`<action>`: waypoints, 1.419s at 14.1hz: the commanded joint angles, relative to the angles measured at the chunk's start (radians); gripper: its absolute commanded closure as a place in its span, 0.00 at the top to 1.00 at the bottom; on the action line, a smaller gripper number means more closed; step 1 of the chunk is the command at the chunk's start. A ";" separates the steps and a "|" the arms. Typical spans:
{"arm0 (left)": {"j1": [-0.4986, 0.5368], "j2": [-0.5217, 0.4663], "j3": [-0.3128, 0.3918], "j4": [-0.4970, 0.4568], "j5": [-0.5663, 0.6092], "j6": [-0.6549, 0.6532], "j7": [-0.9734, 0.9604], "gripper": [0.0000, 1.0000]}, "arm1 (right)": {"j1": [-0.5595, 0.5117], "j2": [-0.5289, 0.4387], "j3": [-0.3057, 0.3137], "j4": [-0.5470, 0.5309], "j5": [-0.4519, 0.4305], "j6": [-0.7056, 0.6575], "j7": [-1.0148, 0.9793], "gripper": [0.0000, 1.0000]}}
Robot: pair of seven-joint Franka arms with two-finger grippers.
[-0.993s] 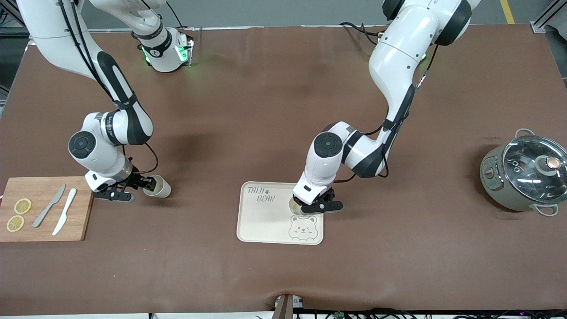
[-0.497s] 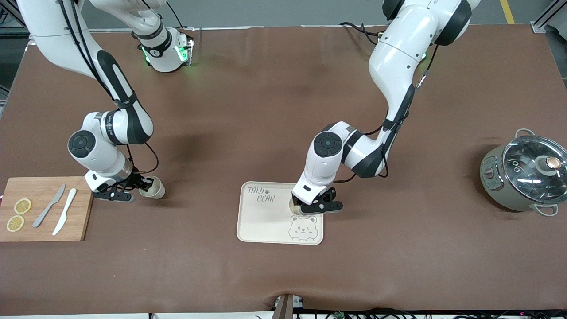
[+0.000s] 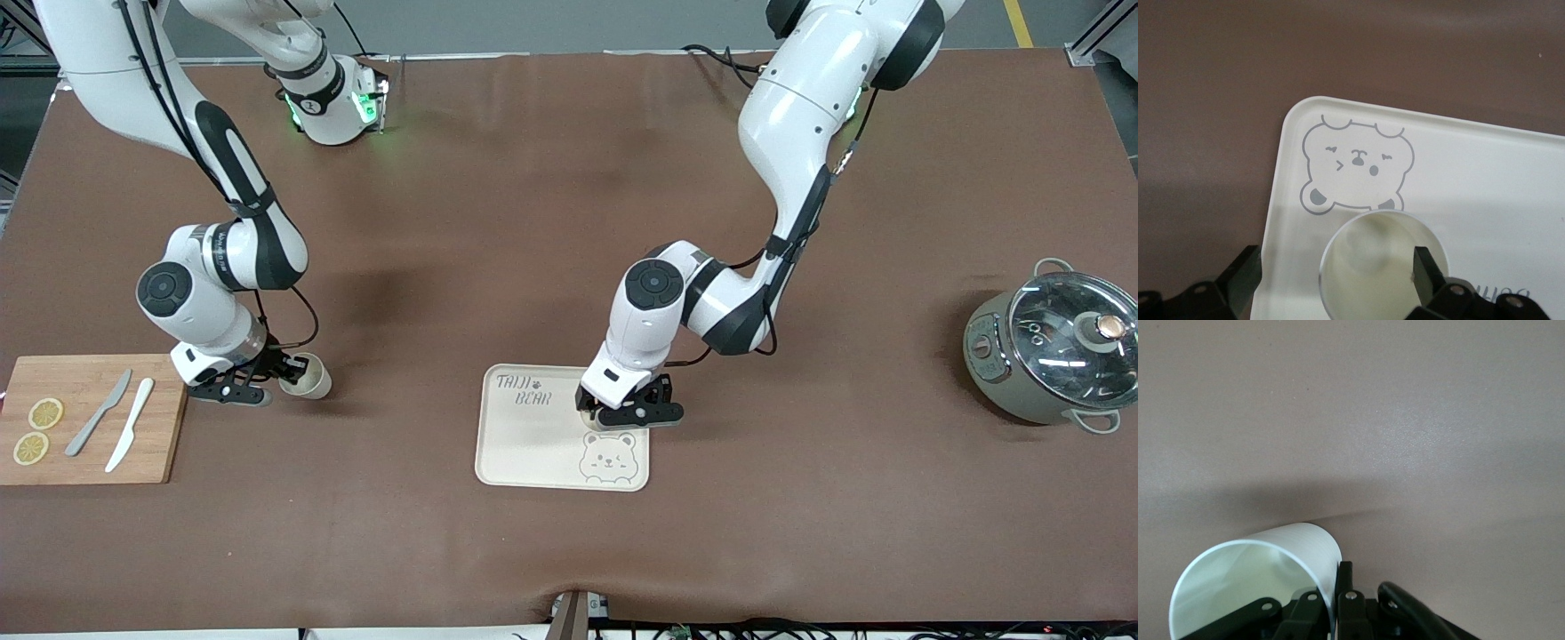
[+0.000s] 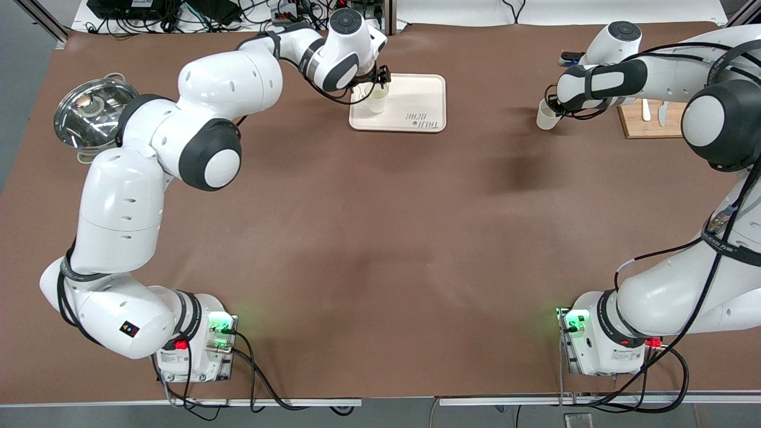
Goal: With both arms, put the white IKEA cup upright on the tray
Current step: 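Open the left gripper and lift away while the right gripper carries the cup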
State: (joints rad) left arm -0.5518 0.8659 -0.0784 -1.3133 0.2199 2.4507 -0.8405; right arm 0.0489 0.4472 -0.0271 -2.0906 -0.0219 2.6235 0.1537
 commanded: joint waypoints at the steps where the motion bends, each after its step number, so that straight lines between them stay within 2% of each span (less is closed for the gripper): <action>1: -0.004 -0.027 0.014 -0.003 0.033 -0.016 -0.012 1.00 | -0.001 -0.048 0.003 0.018 0.000 -0.086 0.017 0.00; 5: 0.003 -0.054 0.014 -0.014 0.035 -0.071 -0.009 1.00 | 0.000 -0.113 0.018 0.116 0.007 -0.317 0.049 0.00; 10: 0.021 -0.140 0.009 -0.017 0.035 -0.217 0.049 1.00 | 0.018 -0.140 0.091 0.302 0.076 -0.574 0.212 0.00; 14: 0.079 -0.235 0.000 -0.017 0.013 -0.364 0.170 1.00 | 0.118 -0.110 0.098 0.415 0.082 -0.589 0.455 0.00; 20: 0.209 -0.338 0.000 -0.017 -0.085 -0.513 0.470 1.00 | 0.262 0.071 0.096 0.621 0.080 -0.559 0.794 0.00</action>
State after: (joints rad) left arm -0.3847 0.5718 -0.0722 -1.3076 0.1677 1.9808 -0.4596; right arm 0.2721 0.4295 0.0781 -1.5733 0.0548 2.0602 0.8581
